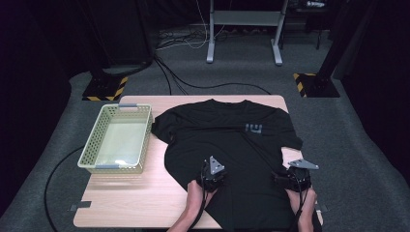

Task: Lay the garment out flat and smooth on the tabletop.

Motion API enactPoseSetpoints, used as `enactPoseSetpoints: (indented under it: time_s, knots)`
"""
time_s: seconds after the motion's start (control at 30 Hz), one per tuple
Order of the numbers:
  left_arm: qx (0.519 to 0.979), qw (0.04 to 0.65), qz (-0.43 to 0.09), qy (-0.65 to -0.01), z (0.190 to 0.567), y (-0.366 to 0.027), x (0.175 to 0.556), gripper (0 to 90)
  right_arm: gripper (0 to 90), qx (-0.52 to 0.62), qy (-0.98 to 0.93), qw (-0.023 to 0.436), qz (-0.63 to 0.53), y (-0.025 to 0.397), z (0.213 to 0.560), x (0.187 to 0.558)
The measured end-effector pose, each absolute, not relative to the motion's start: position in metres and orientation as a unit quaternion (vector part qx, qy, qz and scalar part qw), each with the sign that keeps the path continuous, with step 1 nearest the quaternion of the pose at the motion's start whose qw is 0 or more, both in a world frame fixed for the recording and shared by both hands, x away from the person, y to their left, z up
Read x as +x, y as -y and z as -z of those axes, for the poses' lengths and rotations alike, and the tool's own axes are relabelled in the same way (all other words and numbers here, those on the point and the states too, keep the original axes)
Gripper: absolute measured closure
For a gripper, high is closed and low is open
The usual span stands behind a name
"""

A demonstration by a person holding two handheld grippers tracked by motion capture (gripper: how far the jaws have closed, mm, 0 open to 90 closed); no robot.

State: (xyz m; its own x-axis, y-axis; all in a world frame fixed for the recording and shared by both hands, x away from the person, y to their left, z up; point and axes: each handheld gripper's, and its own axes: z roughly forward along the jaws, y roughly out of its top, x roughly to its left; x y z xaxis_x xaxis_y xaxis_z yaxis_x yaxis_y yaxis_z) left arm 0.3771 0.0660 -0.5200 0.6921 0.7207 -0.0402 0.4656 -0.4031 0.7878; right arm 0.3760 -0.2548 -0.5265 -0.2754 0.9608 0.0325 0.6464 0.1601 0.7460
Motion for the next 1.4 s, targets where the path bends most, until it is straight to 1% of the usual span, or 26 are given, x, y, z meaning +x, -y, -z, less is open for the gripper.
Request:
enactPoseSetpoints:
  time_s: [0.27, 0.67, 1.4]
  knots:
    - [0.802, 0.444, -0.151, -0.369, 0.515, -0.1, 0.356, 84.5, 14.3, 0.555, -0.725, 0.236, -0.333, 0.255, 0.527, 0.376]
    - [0.784, 0.458, -0.158, -0.388, 0.516, -0.145, 0.327, 84.6, 14.4, 0.556, -0.725, 0.238, -0.331, 0.254, 0.527, 0.376]
    - [0.77, 0.453, -0.182, -0.411, 0.522, -0.199, 0.276, 84.5, 14.5, 0.555, -0.725, 0.239, -0.329, 0.254, 0.527, 0.376]
